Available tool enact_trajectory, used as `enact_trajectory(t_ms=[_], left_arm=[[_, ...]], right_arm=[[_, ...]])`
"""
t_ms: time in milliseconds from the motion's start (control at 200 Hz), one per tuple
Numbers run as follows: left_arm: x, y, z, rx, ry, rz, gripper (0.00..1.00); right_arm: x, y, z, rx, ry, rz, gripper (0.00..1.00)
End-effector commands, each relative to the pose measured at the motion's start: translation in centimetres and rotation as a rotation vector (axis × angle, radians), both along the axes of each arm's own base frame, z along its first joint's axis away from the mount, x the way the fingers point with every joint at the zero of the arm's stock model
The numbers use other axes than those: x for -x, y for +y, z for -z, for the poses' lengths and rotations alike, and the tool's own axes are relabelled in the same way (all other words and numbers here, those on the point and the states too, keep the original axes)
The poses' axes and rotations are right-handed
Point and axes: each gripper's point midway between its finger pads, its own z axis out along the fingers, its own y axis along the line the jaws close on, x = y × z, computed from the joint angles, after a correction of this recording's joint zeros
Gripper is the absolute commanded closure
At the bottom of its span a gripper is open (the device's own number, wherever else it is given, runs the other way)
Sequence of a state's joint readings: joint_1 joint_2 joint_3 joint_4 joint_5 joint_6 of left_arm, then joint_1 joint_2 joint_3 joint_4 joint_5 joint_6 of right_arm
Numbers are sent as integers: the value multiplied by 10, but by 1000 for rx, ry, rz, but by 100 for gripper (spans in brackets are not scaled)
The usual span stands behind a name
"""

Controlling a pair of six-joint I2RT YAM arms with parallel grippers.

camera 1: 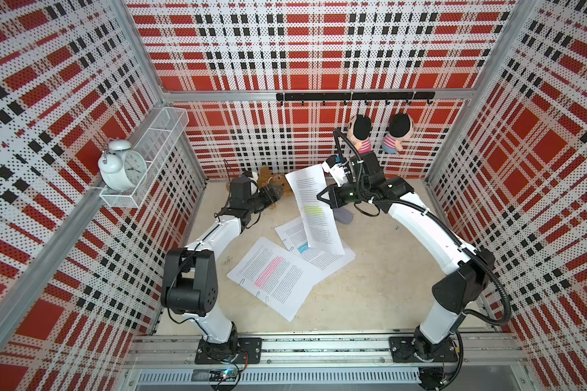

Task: Unclip the paperclips from the documents
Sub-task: Remove the paper clip from the document.

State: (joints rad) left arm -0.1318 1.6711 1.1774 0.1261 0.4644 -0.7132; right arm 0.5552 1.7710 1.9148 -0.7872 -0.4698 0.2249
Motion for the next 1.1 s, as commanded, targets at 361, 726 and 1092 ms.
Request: enact_trajectory(t_ms=[361, 726, 1092], left_arm=[[33, -70, -90, 320, -262, 372, 2], [56, -77, -102, 427, -295, 489, 2], [102, -85, -134, 671, -353, 710, 14]], right_arm=[[31, 10, -61, -90, -67, -181, 100], [37, -2, -122, -243, -111, -231, 100], [18, -21, -128, -331, -74, -253, 100]])
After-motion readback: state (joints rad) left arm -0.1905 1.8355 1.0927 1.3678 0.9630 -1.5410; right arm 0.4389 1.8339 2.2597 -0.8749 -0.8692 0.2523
